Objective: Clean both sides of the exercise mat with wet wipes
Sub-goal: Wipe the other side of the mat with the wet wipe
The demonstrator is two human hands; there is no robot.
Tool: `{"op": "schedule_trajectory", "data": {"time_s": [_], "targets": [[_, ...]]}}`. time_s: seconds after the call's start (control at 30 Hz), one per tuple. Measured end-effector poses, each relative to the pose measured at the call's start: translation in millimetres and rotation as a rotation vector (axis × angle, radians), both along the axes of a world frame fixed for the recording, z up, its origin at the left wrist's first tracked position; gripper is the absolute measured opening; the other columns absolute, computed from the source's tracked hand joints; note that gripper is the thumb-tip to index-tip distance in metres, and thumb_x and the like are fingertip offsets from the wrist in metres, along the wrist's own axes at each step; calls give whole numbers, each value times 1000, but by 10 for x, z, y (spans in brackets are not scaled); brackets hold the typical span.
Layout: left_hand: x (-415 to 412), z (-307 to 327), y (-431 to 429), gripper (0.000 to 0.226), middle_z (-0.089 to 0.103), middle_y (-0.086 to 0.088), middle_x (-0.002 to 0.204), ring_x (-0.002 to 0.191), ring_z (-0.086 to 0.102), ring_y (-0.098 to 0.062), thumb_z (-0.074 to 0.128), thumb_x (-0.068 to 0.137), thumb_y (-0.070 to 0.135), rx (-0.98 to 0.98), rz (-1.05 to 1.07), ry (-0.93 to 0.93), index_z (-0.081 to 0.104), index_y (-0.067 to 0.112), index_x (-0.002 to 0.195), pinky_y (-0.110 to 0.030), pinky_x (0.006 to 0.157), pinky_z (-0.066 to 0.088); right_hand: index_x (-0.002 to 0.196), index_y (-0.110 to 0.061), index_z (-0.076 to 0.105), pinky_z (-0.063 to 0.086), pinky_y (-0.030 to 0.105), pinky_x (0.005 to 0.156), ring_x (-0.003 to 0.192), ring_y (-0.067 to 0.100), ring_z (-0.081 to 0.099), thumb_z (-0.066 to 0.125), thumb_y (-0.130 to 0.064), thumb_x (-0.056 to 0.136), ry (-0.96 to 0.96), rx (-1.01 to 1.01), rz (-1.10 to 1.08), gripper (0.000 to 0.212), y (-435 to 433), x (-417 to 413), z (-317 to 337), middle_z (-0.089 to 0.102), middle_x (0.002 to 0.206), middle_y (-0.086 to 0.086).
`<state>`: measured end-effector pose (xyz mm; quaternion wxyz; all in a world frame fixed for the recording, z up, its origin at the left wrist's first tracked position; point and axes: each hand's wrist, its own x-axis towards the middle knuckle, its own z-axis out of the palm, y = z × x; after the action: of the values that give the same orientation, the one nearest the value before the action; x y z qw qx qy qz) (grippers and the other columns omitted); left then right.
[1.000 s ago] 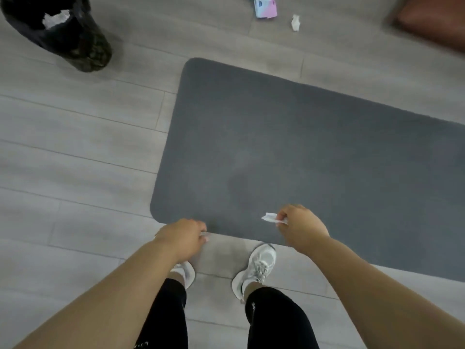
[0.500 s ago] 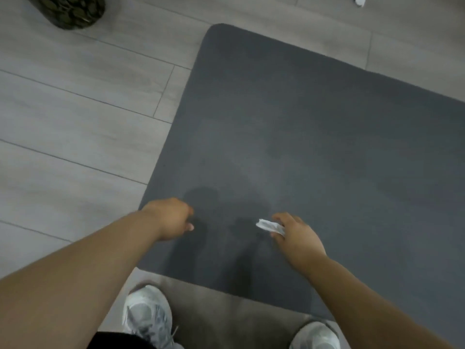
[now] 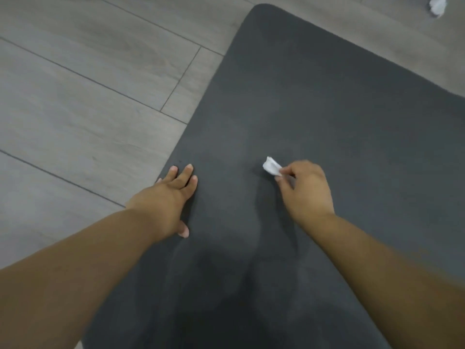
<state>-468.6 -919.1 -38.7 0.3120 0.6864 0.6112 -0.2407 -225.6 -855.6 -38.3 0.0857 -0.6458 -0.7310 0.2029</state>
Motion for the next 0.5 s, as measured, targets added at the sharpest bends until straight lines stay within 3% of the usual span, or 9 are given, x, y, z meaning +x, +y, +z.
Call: {"op": "schedule_trajectory", "data": {"time_s": [0.13,0.23,0.33,0.43,0.5], "targets": [[-22,-39,13,110,-29,4,153,144,-17,-19,67,80,49,-6,-17,-11,-15,20,149,-30,116,10,89,-4,62,36,27,82,98,28,48,59,-17,89,-8,106,62,14,697,-390,-20,55,101,11],[-33,-60,33,110,-30,4,153,143,-19,-19,66,81,48,4,-15,-36,-16,20,148,-29,115,8,91,-4,60,40,30,80,95,26,51,57,-15,90,1,94,75,11,998,-615,-92,52,106,11],[-41,-93,19,109,-30,4,152,143,-21,-19,65,82,47,-3,-11,-58,-17,20,148,-29,116,4,99,-6,59,36,26,73,93,23,51,52,-12,92,-37,77,45,11,1087,-745,-224,52,110,10],[-105,-124,3,107,-31,7,152,142,-23,-16,64,82,48,22,2,-140,-17,22,148,-27,115,-1,110,-10,62,32,19,72,96,21,52,49,-13,94,62,102,-80,21,1061,-867,-329,52,110,9],[-187,-137,-33,101,-30,12,151,141,-23,-10,60,84,49,70,20,-210,-15,26,148,-22,114,-1,109,-7,64,31,17,70,92,22,52,48,-14,95,86,100,-35,23,956,-995,-388,52,105,9]]}}
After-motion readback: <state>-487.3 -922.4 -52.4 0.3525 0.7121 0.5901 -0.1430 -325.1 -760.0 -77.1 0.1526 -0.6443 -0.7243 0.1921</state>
